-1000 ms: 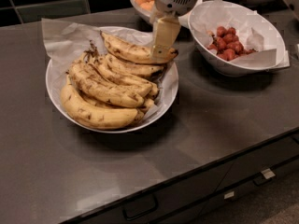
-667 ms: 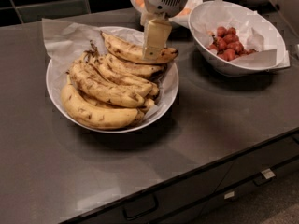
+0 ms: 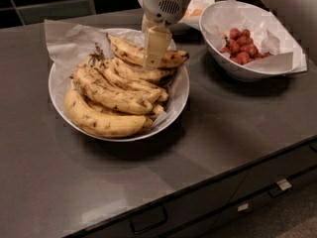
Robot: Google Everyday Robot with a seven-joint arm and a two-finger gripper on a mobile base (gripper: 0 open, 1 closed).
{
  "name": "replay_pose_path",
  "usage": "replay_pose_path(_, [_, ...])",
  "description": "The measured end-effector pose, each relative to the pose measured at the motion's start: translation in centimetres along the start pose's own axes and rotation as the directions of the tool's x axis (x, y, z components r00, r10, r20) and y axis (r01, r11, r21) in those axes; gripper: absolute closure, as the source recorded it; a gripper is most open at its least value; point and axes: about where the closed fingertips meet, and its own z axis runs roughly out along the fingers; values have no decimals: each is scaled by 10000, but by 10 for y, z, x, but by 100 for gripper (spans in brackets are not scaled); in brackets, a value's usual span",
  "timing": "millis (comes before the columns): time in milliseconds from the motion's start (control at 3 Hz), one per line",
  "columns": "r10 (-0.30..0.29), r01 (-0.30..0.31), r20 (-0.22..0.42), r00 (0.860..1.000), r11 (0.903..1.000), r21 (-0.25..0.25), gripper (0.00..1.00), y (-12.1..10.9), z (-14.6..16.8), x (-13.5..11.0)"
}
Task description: Pick banana from white bowl
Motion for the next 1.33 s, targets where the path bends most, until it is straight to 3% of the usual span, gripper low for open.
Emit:
replay_pose_path(667, [503, -513, -326, 9982, 9982, -299, 36, -5, 18, 6])
replay_pose_path(1333, [518, -547, -475, 9975, 9966, -621, 37, -6, 33, 5])
